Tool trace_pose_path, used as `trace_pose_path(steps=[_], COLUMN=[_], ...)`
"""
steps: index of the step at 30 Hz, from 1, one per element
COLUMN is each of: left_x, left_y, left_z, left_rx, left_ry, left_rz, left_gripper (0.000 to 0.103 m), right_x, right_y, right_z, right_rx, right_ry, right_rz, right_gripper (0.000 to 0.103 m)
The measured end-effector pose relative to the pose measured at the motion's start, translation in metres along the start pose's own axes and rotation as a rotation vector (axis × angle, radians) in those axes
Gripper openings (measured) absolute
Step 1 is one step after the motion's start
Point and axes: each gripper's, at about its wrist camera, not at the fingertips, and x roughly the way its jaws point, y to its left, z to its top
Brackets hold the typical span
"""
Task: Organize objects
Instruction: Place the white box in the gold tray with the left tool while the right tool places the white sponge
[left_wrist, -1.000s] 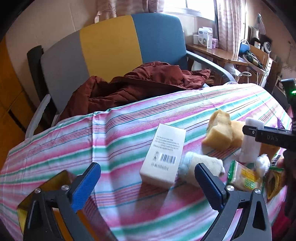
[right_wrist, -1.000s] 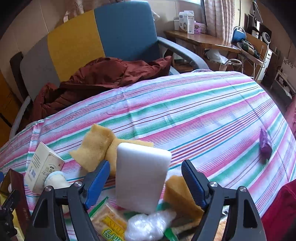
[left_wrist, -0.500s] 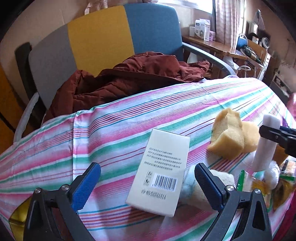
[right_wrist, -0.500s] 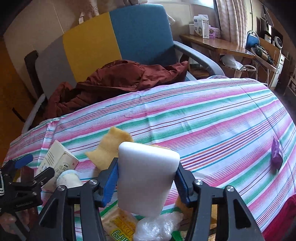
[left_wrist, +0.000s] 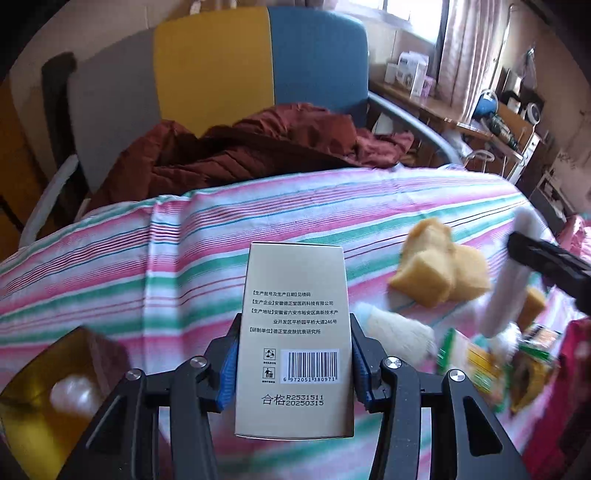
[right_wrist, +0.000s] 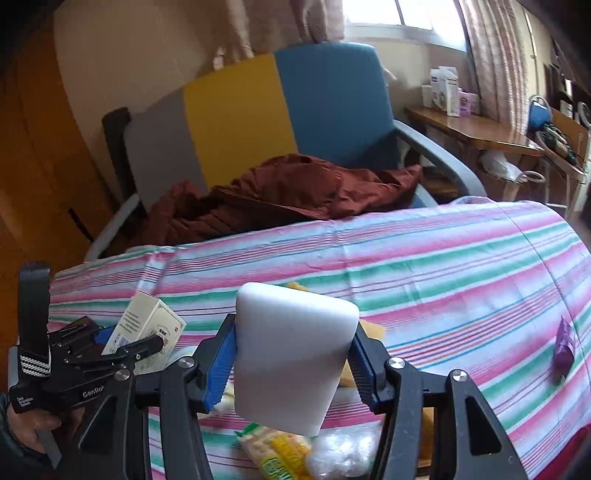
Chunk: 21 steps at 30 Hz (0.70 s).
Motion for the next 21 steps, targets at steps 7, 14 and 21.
trace_pose_path(steps=[7,14,21], left_x=[-0.085,-0.169,-0.214], left_y=[0.018,0.071,0.145], left_z=[-0.032,-0.075,-0.125], left_rx=[-0.070,-0.170,-0.319], left_ry=[-0.079,-0.168,-0.196], left_rz=[-0.004,0.031,0.121], left_gripper=[0.051,0.051,0.051], right_x=[-0.009,-0.029,-0.045], right_y=[0.037,0.079,0.154], right_z=[-0.008,-0.021,-0.047], right_rx=[-0.077,-0.105,-0.168], right_ry=[0.012,0.050,0.098], right_rz=[0.146,0.261,0.376], right_gripper=[0.056,0.056,0.056])
